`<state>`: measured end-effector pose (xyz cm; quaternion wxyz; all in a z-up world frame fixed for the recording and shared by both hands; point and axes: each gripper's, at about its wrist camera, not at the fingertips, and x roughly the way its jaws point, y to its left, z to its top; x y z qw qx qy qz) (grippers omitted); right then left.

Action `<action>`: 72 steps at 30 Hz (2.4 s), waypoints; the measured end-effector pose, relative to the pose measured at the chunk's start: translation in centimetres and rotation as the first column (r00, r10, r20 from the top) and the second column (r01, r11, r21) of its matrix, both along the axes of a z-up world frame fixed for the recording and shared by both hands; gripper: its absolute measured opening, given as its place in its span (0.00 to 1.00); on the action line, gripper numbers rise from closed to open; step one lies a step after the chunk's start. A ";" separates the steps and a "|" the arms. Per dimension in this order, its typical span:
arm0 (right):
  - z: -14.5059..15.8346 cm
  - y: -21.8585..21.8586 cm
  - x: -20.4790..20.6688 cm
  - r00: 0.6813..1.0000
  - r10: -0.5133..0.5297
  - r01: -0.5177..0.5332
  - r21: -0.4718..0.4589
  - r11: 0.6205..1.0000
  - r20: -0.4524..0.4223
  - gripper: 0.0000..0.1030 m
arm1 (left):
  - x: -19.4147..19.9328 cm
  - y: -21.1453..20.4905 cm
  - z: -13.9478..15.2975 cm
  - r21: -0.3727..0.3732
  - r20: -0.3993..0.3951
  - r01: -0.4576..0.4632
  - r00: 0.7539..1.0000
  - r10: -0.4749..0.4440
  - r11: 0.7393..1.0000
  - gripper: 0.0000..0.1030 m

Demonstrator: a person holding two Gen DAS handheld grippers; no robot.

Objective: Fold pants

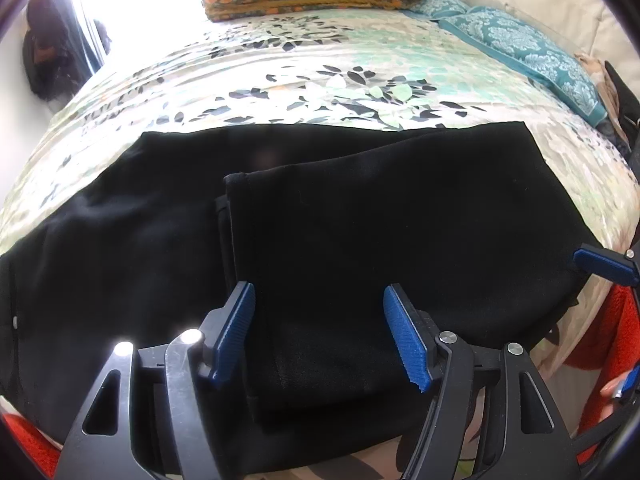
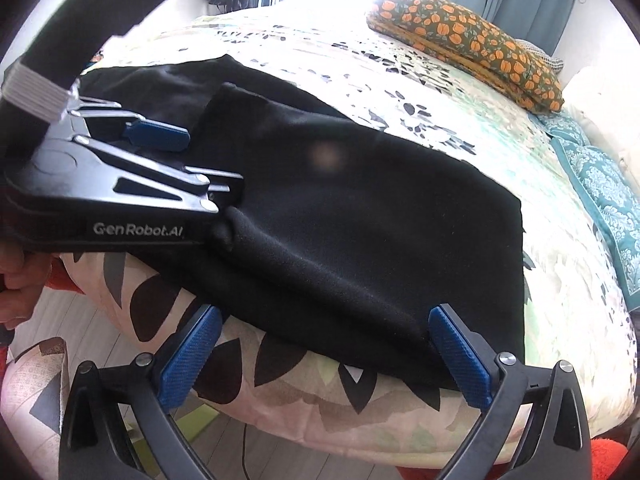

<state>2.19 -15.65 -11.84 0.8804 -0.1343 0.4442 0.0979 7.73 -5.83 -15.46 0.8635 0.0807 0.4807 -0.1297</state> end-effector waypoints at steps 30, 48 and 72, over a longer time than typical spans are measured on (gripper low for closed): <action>2.6 -1.6 0.0 0.988 -0.074 0.074 0.002 0.997 0.139 1.00 | -0.8 4.9 3.2 -0.186 0.038 -0.140 0.988 0.149 0.973 0.78; 2.8 -1.8 -0.5 0.986 -0.082 0.084 -0.011 0.996 0.144 1.00 | 2.2 23.7 10.1 -0.509 -0.067 -0.432 0.882 0.467 0.744 0.78; 2.7 -2.2 0.9 0.986 -0.123 0.120 0.036 0.992 0.111 1.00 | 6.0 38.5 -0.8 -0.364 -0.525 -0.640 0.741 0.419 0.677 0.24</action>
